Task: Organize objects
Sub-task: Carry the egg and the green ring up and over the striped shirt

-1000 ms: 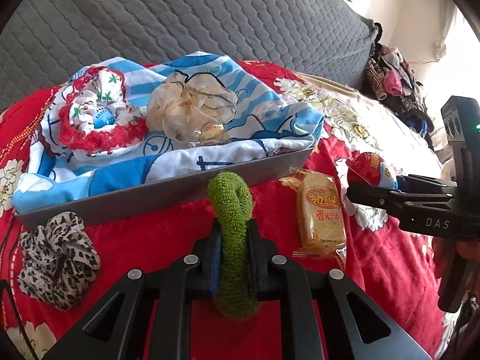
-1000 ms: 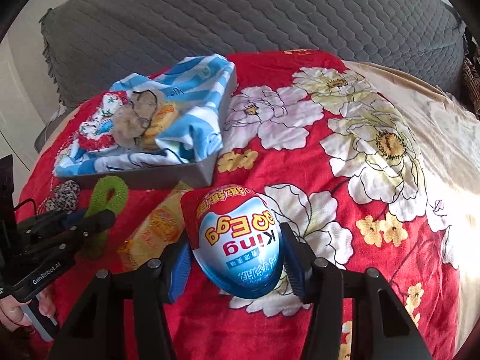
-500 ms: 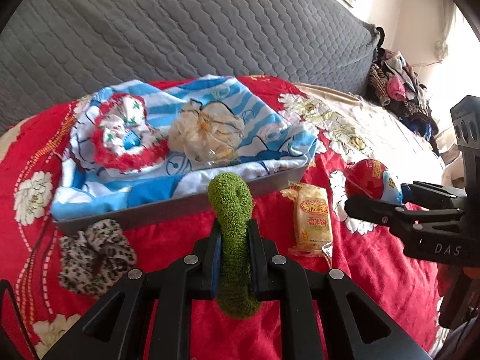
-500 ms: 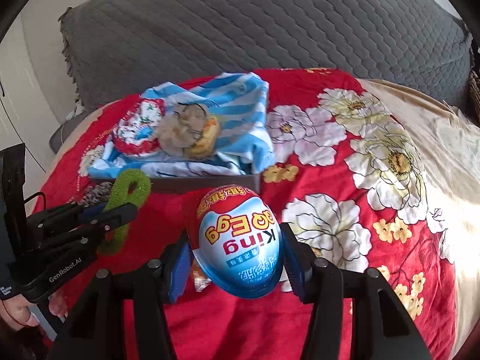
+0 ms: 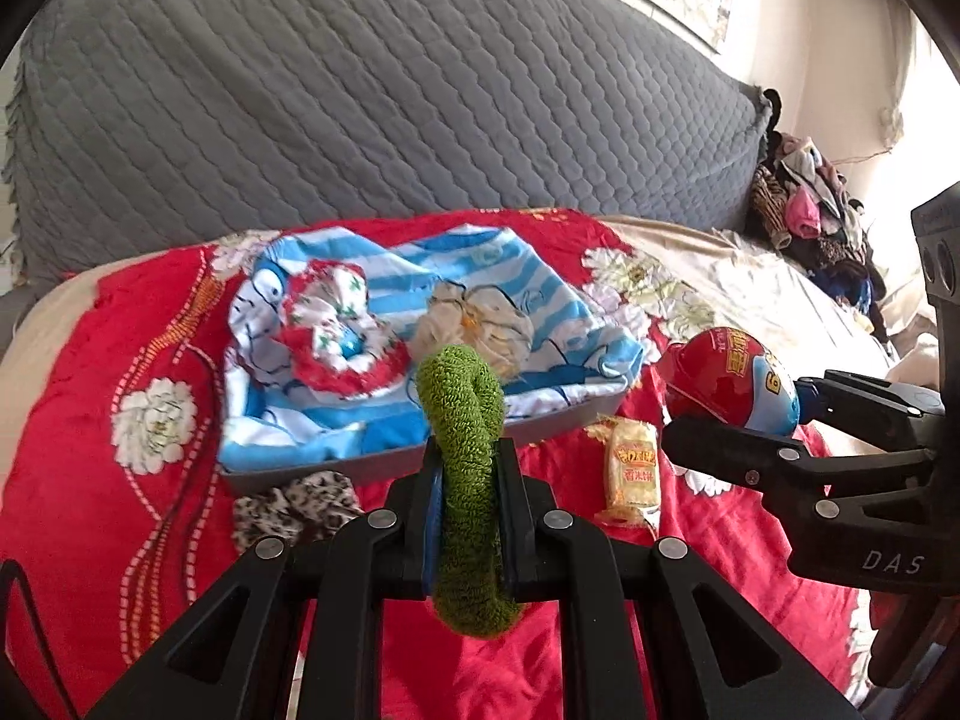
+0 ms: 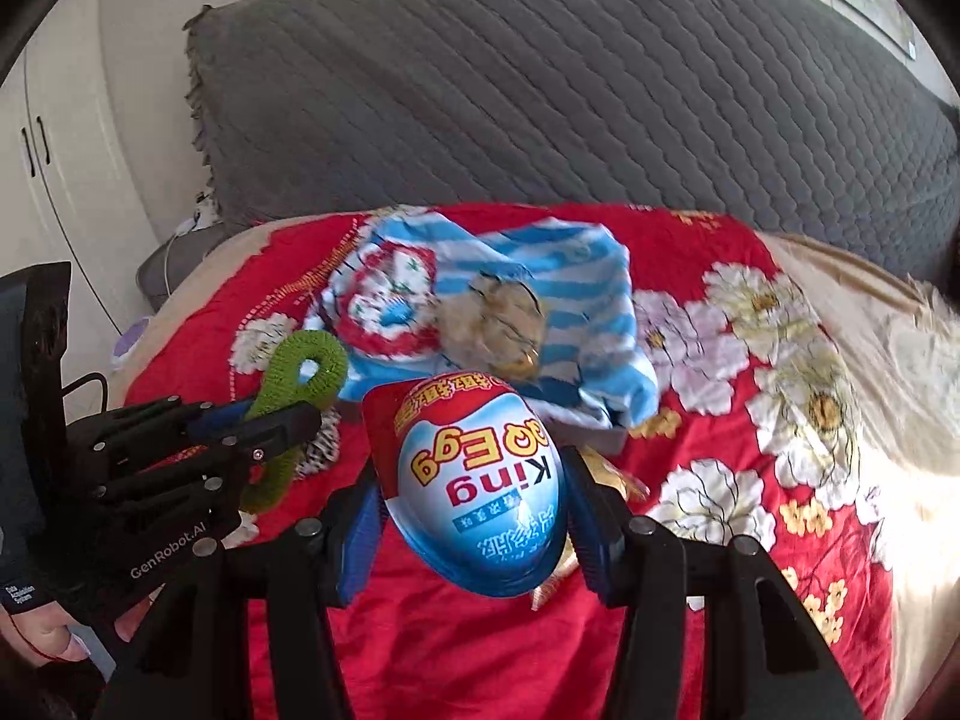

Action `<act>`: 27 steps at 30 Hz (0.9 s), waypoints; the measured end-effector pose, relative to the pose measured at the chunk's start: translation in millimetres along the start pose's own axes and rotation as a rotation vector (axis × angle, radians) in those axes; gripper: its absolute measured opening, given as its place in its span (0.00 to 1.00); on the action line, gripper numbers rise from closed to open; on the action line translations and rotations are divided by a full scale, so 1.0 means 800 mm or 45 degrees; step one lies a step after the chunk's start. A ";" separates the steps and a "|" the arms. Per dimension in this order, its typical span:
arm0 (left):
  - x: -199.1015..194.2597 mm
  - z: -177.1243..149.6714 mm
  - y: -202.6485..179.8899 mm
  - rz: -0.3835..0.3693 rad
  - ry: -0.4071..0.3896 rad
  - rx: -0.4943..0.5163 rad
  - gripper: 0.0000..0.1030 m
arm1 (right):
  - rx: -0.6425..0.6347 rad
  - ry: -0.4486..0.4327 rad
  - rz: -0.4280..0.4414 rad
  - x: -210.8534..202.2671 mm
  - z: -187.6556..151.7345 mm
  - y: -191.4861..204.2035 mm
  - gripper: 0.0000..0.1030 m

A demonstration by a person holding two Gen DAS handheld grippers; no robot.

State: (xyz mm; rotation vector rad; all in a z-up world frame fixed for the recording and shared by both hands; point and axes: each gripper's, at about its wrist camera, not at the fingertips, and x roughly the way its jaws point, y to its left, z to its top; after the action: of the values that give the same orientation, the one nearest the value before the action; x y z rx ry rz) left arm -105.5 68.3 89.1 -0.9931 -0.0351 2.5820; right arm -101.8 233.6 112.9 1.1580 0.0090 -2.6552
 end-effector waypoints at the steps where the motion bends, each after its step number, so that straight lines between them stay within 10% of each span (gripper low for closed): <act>1: -0.005 0.002 0.001 0.006 -0.010 0.005 0.15 | -0.003 -0.005 0.003 -0.003 0.003 0.004 0.53; 27: -0.025 0.052 0.060 0.093 -0.059 -0.076 0.15 | -0.049 -0.050 0.016 0.007 0.074 0.051 0.53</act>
State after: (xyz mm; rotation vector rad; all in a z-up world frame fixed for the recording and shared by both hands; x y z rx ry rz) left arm -134.8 21.0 125.6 -0.9722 -0.0900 2.6844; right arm -138.6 186.6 153.0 1.0902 0.0457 -2.6545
